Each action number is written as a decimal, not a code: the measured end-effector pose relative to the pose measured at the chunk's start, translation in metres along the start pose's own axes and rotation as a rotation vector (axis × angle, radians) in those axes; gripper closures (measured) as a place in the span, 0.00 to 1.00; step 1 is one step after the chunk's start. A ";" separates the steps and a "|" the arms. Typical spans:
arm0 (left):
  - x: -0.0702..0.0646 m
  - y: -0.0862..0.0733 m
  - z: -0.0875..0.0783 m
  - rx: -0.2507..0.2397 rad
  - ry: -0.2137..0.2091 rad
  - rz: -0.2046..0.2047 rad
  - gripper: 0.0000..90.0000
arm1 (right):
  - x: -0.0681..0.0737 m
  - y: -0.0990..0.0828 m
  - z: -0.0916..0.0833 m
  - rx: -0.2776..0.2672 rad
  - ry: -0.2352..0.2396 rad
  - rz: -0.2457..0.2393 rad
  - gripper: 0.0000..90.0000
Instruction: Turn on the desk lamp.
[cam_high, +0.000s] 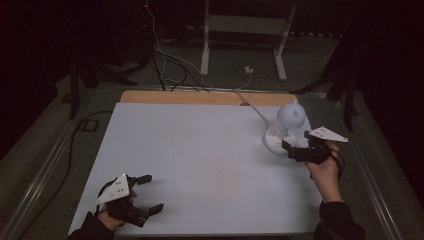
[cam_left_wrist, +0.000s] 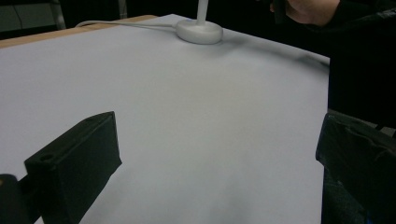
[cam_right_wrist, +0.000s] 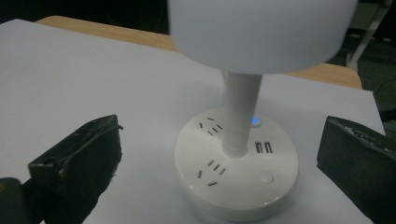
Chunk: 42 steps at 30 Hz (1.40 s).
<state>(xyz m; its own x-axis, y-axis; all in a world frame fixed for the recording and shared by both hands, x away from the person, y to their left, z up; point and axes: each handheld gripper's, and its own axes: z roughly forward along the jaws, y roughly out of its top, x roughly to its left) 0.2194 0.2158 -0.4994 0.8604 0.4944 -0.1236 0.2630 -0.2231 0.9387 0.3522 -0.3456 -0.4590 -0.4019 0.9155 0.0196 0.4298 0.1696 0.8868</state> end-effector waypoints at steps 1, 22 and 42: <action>0.000 0.000 0.000 0.000 0.000 0.000 0.00 | -0.001 0.000 0.002 0.005 -0.012 0.006 0.00; 0.001 0.000 0.000 0.001 -0.002 -0.007 0.00 | -0.017 -0.013 0.023 0.037 -0.099 0.089 0.15; 0.001 0.000 0.001 0.007 -0.003 -0.004 0.00 | -0.018 -0.017 0.034 0.092 -0.194 0.081 0.71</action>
<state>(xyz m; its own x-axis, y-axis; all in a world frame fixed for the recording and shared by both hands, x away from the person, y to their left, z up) 0.2201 0.2154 -0.5002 0.8606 0.4929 -0.1285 0.2696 -0.2267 0.9359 0.3798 -0.3524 -0.4901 -0.2041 0.9789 -0.0082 0.5295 0.1174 0.8401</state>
